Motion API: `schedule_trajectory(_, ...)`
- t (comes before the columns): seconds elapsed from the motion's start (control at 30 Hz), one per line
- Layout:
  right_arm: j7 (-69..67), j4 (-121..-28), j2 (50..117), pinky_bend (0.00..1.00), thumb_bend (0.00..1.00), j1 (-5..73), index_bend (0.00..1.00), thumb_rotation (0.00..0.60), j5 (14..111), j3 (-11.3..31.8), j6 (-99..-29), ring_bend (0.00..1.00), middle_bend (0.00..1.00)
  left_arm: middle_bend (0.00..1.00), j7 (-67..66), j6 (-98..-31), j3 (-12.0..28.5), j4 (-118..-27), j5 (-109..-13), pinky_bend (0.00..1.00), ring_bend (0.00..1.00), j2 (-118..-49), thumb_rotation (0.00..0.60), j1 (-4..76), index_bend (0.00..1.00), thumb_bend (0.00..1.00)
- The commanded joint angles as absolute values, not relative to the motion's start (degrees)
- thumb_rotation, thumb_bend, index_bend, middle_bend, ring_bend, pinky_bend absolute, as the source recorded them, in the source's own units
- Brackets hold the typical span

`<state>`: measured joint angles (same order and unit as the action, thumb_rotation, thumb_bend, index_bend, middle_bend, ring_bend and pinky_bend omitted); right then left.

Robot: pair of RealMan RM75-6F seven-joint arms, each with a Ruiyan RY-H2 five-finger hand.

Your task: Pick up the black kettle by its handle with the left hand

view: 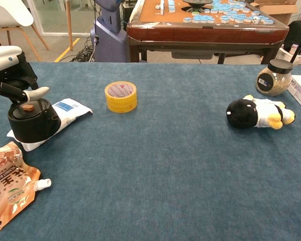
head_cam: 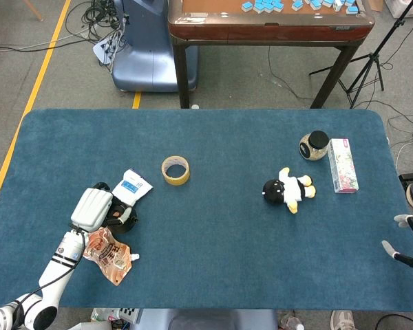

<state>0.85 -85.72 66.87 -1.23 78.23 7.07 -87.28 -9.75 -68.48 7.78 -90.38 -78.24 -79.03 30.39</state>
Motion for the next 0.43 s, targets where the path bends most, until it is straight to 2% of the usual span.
schedule_trajectory(0.03,0.88,-85.80,66.83,0.36,0.17,-1.28,0.38,0.600,78.23,7.07,-87.35,0.33,0.44,1.00,-9.74,-68.44,7.72,-90.44,-78.30,0.37,0.99,-78.95,0.424,30.35,1.00,0.37)
schedule_trajectory(0.43,1.16,-86.27,66.67,0.36,0.17,-1.38,0.38,0.600,78.34,7.03,-87.59,0.33,0.44,1.00,-9.76,-68.51,7.51,-90.32,-78.40,0.42,0.99,-78.94,0.425,30.06,1.00,0.37)
